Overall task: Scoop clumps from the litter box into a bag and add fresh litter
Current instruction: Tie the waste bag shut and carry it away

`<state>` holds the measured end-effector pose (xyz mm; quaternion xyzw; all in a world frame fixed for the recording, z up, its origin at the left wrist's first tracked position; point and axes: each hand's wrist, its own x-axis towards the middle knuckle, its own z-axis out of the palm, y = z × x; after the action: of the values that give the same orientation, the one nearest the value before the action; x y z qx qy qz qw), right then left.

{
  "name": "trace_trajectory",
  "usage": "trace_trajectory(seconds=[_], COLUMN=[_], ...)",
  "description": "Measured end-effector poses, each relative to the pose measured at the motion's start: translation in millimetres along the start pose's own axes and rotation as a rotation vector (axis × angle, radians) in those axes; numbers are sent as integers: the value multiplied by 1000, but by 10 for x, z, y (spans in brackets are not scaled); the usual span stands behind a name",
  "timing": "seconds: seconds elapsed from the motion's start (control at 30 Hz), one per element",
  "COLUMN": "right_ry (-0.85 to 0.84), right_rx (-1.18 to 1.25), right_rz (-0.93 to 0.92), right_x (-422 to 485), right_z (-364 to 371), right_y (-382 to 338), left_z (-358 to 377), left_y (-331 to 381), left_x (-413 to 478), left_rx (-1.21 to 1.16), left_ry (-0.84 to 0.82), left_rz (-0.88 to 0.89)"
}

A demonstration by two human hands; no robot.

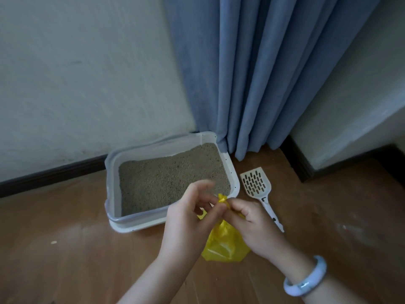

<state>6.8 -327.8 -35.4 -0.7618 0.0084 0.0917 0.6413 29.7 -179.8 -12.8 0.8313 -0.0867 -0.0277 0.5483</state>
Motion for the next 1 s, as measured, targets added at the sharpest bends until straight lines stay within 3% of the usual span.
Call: trace_trajectory(seconds=[0.3,0.57,0.73,1.0], right_ry=[25,142,176,184], right_rx=[-37,-52,-79,52], right_rz=[38,43,52,31], right_x=[-411,-888,-1234,-1803], right_z=[-456,-859,-1032,-1267], right_y=[-2050,-3741,-4537,-5348], left_z=[-818,-1578,-1977,-2146], left_y=[2054,4119,5153,6272], left_x=[95,74,57,-22], left_rx=[124,130,-29,-37], left_ry=[-120,-74,-39,59], left_rz=[93,105,12,-16])
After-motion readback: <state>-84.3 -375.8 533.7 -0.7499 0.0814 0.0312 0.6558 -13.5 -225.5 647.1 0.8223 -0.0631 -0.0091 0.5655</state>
